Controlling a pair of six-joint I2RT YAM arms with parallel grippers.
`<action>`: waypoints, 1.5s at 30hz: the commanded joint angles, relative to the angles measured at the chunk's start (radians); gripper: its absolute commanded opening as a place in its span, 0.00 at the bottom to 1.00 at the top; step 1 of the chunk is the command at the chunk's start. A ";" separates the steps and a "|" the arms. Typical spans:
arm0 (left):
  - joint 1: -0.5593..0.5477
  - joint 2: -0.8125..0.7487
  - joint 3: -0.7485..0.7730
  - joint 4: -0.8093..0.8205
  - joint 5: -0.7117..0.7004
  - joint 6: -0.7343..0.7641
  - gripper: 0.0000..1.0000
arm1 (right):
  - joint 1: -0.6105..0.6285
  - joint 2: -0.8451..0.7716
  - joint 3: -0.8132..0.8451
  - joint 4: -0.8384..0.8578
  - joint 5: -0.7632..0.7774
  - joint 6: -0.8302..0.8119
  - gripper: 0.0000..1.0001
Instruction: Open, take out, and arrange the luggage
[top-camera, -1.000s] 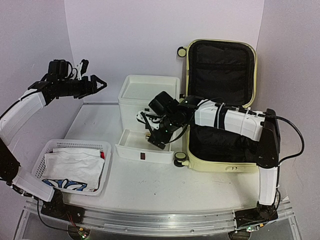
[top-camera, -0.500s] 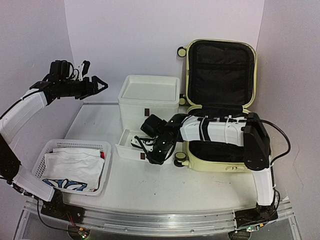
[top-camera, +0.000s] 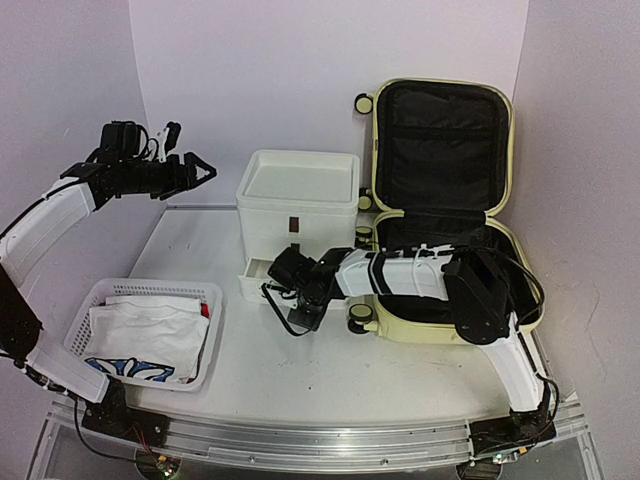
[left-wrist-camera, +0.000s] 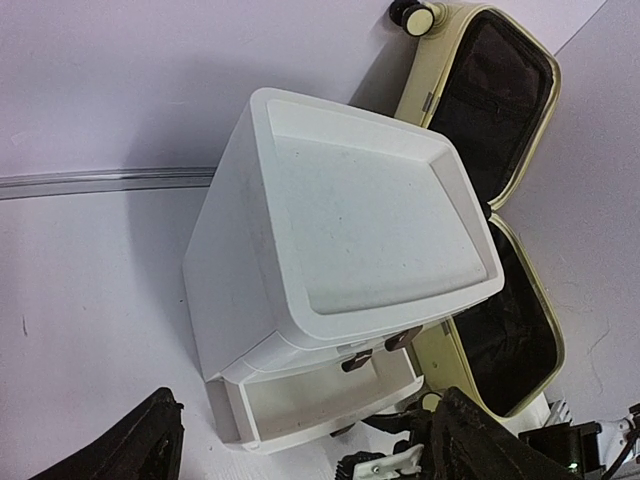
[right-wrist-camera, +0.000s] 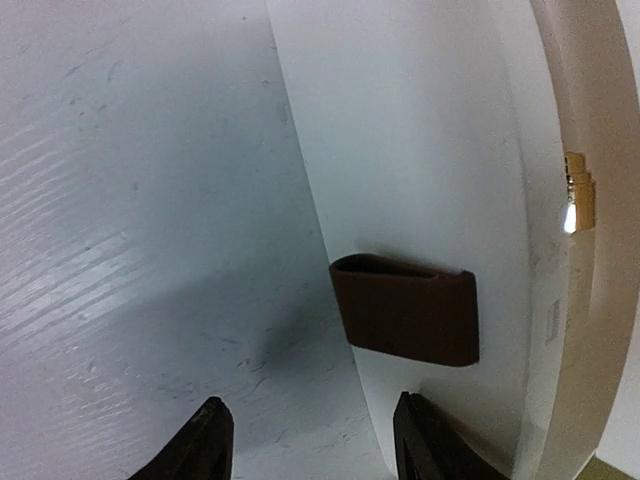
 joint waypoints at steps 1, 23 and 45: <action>0.006 -0.005 0.006 0.020 0.013 0.000 0.86 | -0.021 0.041 0.100 0.130 0.159 -0.088 0.59; 0.006 0.001 0.003 0.020 0.009 0.001 0.87 | -0.081 0.086 0.151 0.221 0.227 -0.092 0.83; 0.004 -0.309 -0.020 0.026 -0.163 0.143 0.92 | -0.445 -1.101 -0.553 -0.303 0.217 0.655 0.98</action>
